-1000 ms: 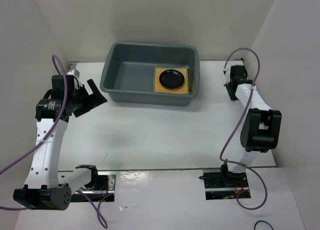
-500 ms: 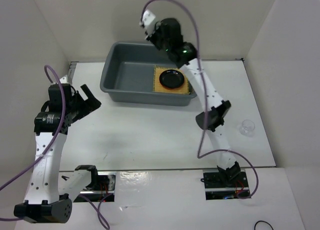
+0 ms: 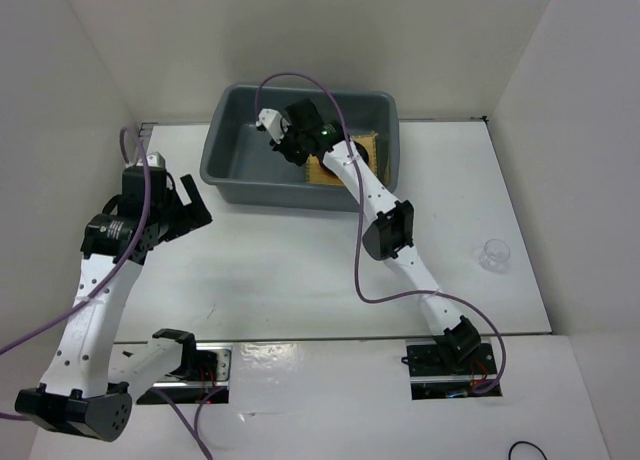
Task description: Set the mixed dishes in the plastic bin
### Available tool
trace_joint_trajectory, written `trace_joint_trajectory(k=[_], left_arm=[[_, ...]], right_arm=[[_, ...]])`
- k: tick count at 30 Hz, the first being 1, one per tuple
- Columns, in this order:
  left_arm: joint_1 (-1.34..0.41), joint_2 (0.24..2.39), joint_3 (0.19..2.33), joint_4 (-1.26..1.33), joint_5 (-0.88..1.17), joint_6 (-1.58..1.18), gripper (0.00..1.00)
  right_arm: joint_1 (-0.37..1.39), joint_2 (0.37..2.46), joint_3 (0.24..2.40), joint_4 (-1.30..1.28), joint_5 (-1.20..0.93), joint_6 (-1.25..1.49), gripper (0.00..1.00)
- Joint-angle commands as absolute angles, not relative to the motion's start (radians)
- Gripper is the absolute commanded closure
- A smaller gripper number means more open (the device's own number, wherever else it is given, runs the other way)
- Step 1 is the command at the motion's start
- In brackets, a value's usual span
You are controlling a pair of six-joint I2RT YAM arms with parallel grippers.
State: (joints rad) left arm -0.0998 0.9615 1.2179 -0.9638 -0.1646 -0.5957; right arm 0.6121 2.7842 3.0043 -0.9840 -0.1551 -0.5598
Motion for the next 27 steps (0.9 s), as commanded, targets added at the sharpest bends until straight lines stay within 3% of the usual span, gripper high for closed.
trace_joint_trajectory(k=[1, 7, 16, 20, 24, 25, 27], left_arm=[[-0.138, 0.986, 1.252, -0.971, -0.213, -0.555, 0.00], [-0.138, 0.986, 1.218, -0.971, -0.204, -0.565, 0.00], [-0.138, 0.977, 1.220, -0.982, -0.204, -0.584, 0.00], [-0.138, 0.968, 1.220, -0.991, -0.213, -0.584, 0.00], [-0.138, 0.968, 1.220, -0.991, -0.213, -0.584, 0.00], [-0.138, 0.968, 1.220, -0.991, -0.213, -0.584, 0.00], [-0.138, 0.968, 1.220, -0.991, -0.213, -0.584, 0.00]], right_arm=[[0.626, 2.784, 3.094, -0.982, -0.227, -0.563, 0.96], [0.657, 2.839, 3.129, -1.075, -0.264, -0.609, 0.90], [0.687, 2.901, 3.129, -1.115, -0.186, -0.707, 0.90], [0.687, 2.901, 3.129, -1.152, -0.164, -0.716, 0.82], [0.687, 2.881, 3.129, -1.152, -0.155, -0.701, 0.66], [0.687, 2.869, 3.129, -1.126, -0.155, -0.692, 0.49], [0.687, 2.815, 3.129, -1.098, -0.164, -0.661, 0.34]])
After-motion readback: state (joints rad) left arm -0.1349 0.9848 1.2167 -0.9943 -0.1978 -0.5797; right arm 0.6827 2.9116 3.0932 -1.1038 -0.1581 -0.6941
